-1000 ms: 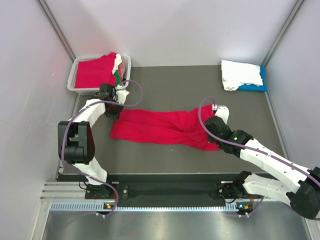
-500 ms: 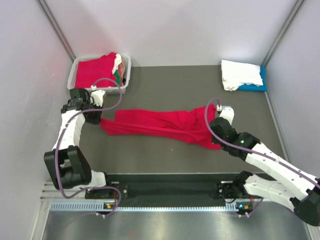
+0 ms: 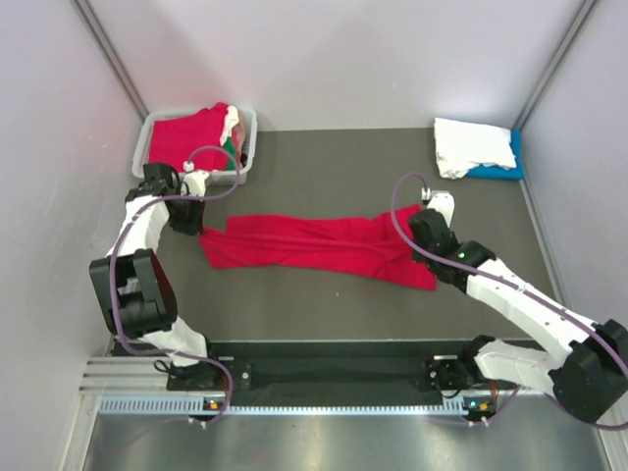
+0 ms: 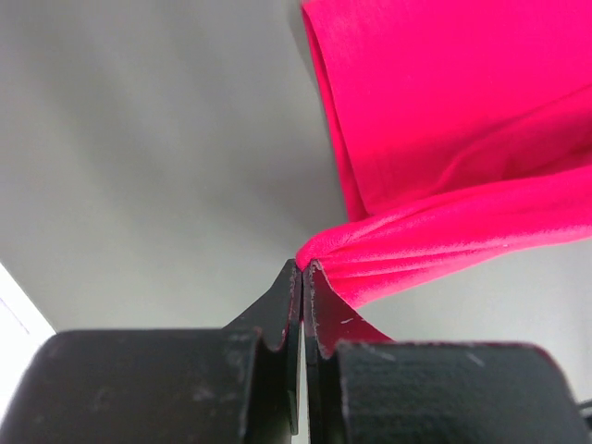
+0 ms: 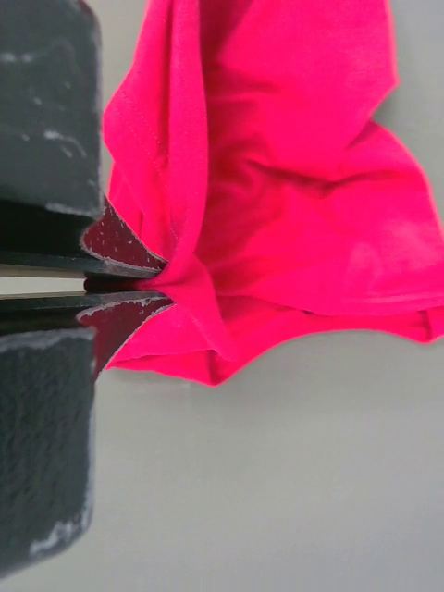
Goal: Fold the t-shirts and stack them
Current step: Fold the tshirt
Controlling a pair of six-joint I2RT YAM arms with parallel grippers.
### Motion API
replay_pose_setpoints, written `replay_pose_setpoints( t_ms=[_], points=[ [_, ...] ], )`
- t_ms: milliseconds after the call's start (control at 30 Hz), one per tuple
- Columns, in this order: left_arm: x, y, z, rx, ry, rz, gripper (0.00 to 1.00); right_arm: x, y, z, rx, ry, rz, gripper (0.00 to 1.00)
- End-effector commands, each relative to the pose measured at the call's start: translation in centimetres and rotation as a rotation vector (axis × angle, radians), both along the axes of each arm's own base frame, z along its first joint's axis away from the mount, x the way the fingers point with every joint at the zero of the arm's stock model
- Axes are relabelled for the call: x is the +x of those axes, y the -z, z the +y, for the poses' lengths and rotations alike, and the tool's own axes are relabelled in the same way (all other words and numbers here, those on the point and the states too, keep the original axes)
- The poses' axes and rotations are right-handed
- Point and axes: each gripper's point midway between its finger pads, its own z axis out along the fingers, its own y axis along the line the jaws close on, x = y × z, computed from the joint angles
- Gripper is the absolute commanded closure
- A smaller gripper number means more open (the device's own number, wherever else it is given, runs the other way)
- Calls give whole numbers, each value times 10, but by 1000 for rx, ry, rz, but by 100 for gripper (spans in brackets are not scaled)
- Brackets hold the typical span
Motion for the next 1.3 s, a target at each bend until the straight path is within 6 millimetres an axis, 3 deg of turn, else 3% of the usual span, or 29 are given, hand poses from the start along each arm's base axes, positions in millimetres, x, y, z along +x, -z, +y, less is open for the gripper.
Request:
replay_pose_setpoints(
  t_ms=[0, 300, 633, 700, 733, 767, 800, 833, 900, 933, 1100, 1267],
  points=[
    [38, -15, 9, 21, 14, -88, 100, 38, -23, 2, 31, 20, -88, 100],
    [73, -1, 13, 62, 54, -93, 100, 65, 0, 3, 35, 26, -55, 100],
    [106, 29, 8, 101, 106, -50, 100, 103, 12, -7, 26, 60, -46, 100],
    [108, 33, 7, 111, 110, -38, 82, 107, 16, -3, 34, 54, -29, 100],
    [108, 33, 3, 111, 119, -37, 73, 108, 18, -1, 39, 50, -22, 97],
    [106, 33, 1, 105, 123, -34, 48, 108, 20, 2, 48, 44, -11, 94],
    [104, 27, -2, 102, 132, -40, 34, 108, 21, 3, 53, 43, -9, 89],
    [99, 28, -4, 98, 138, -36, 19, 106, 21, 3, 58, 49, -10, 65],
    [94, 16, -8, 93, 145, -62, 2, 104, 20, 0, 57, 59, -19, 31],
    [88, 16, -9, 88, 146, -57, 2, 103, 19, -2, 51, 62, -20, 1],
    [67, -18, -19, 61, 162, -101, 2, 94, 13, -15, 2, 89, -23, 0],
    [39, -47, -43, -47, 187, -106, 2, 78, -1, -16, 29, 76, -38, 0]
  ],
)
